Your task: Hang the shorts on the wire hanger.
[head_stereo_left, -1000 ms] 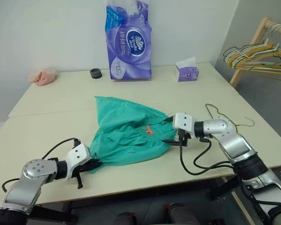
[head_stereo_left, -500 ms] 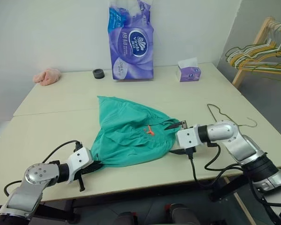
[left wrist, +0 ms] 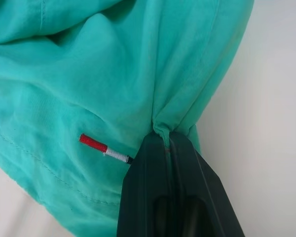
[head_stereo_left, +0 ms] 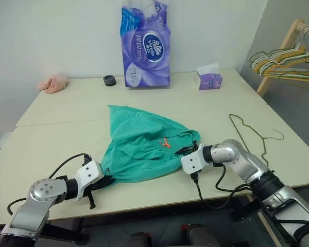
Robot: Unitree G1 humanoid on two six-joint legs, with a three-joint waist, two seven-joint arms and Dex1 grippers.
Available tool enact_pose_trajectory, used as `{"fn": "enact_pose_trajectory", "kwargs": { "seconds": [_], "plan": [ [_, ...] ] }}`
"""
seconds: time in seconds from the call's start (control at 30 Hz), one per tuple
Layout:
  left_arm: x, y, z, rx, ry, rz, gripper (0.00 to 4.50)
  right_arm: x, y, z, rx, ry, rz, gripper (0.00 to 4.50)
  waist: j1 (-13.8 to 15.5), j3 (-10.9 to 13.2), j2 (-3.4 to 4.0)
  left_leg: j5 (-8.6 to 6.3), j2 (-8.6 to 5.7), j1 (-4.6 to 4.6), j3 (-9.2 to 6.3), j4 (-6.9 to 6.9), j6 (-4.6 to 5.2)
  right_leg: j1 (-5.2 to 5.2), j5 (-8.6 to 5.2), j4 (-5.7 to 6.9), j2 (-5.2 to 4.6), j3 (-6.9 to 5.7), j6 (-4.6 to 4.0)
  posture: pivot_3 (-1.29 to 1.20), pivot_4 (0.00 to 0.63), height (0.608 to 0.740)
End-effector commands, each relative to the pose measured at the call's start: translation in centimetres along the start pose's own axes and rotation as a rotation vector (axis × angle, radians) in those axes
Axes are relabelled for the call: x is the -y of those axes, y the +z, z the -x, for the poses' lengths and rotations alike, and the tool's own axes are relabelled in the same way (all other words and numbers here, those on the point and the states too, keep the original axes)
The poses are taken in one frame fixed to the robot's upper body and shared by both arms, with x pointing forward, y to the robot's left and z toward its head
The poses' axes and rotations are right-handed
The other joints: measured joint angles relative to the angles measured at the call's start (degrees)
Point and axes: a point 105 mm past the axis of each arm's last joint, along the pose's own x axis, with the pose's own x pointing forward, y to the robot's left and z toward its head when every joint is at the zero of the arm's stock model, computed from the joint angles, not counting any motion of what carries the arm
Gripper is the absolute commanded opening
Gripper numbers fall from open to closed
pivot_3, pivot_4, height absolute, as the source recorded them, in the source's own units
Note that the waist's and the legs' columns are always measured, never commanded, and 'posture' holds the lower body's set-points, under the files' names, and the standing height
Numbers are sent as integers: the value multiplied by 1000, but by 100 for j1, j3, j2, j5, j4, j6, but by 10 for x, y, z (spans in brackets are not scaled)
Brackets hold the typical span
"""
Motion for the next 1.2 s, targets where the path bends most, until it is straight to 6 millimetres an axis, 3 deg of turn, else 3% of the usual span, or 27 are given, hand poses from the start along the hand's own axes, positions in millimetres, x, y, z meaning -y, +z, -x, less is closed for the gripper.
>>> {"fn": "enact_pose_trajectory", "kwargs": {
  "seconds": [0.03,0.1,0.3,0.37,0.47,0.57,0.67,0.87,1.0,1.1,1.17,1.2],
  "plan": [
    [-15,3,-3,14,70,17,0,34,7,4,11,-167,39,732,-4,1,-5,0,0,-1,-1,1,0,0,0,2,0,-1,0,-87,60,740],
    [-38,21,-3,74,155,1,0,64,9,14,8,-322,23,19,-8,7,-11,0,0,-1,-2,1,-1,-2,2,6,1,0,1,-86,60,740],
    [-67,71,5,172,202,-113,0,111,11,46,18,-503,-62,19,-29,24,-51,1,-3,-15,-7,6,-3,-19,15,31,1,-2,-27,-81,57,740],
    [-79,121,22,244,175,-220,0,129,18,75,66,-487,-177,19,-31,39,-69,1,-2,-15,-8,2,-3,-21,14,32,0,-3,-30,-81,57,740],
    [-89,165,45,288,162,-316,0,135,32,100,131,-408,-274,19,-27,64,-100,5,-4,-124,-31,28,-9,-124,18,64,1,-23,-34,-81,57,740],
    [-96,193,64,307,174,-382,0,128,50,119,190,-289,-322,19,-44,61,-93,6,-13,-121,-25,15,-12,-126,16,57,-9,-16,-31,-86,51,740],
    [-78,196,69,273,49,-376,0,111,67,132,237,-143,-360,19,-97,63,-90,4,-15,-113,-14,2,-8,-126,8,50,-8,-14,-25,-88,50,740],
    [-14,142,72,53,-356,-217,0,57,93,144,298,194,-476,19,-146,71,-87,3,-10,-117,-15,-1,-7,-129,-6,52,-9,-11,-24,-84,51,740],
    [-1,124,66,2,-449,-167,0,56,91,137,318,246,-603,19,-121,90,-95,4,-7,-110,-19,9,-9,-125,-23,62,-9,-15,1,-75,49,740],
    [-34,120,33,18,-323,-184,0,79,51,110,255,145,-714,19,-49,90,-93,8,-11,-68,-14,18,-9,-90,-17,69,2,-18,6,-68,44,740],
    [-88,131,4,40,-91,-253,0,113,7,90,115,-28,-701,19,-8,88,-94,19,-56,-16,-10,15,8,-32,-32,60,14,-15,-17,-68,38,740],
    [-128,144,-5,35,102,-302,0,138,-13,85,20,-144,-639,19,23,89,-96,24,-57,-1,-16,17,9,-5,-30,57,16,-15,-14,-65,34,740]
  ]
}}
